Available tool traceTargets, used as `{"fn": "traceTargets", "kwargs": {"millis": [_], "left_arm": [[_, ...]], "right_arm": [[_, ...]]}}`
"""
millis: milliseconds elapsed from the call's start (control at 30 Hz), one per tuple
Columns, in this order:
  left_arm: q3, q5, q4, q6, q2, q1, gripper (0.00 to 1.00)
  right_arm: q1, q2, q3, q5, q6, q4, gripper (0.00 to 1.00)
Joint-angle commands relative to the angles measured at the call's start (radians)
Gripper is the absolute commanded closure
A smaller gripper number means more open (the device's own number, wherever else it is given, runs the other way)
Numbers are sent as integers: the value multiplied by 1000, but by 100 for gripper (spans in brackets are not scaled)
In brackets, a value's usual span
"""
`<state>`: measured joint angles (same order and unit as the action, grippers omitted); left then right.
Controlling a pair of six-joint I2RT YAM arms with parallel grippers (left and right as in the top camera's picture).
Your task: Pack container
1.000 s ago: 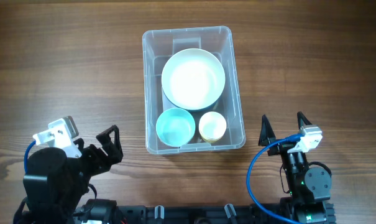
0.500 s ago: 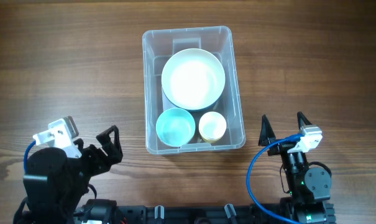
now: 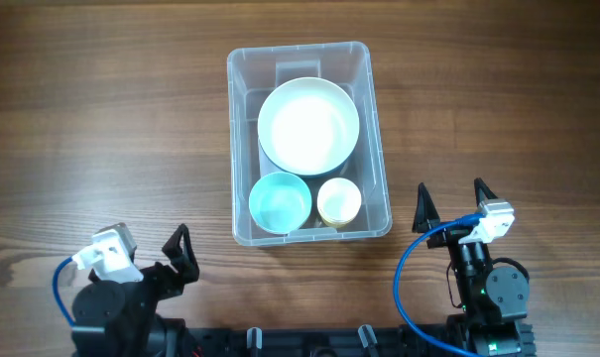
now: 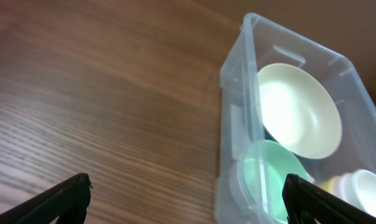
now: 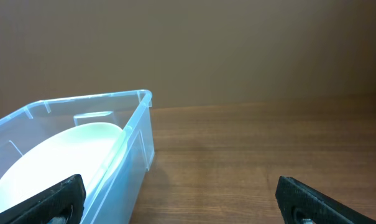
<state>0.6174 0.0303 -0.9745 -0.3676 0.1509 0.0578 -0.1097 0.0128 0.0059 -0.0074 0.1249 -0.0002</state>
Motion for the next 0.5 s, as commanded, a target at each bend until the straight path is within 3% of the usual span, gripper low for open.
{"fn": "traceTargets", "kwargs": {"millis": [0, 333, 467], "left_arm": [[-164, 17, 123, 26, -114, -12, 0], [-492, 9, 818, 242, -148, -13, 0], [-566, 16, 940, 264, -148, -16, 0]], "right_arm": [[-3, -5, 0, -16, -17, 4, 0], [-3, -5, 0, -16, -17, 5, 0], [-3, -5, 0, -17, -17, 5, 0]]}}
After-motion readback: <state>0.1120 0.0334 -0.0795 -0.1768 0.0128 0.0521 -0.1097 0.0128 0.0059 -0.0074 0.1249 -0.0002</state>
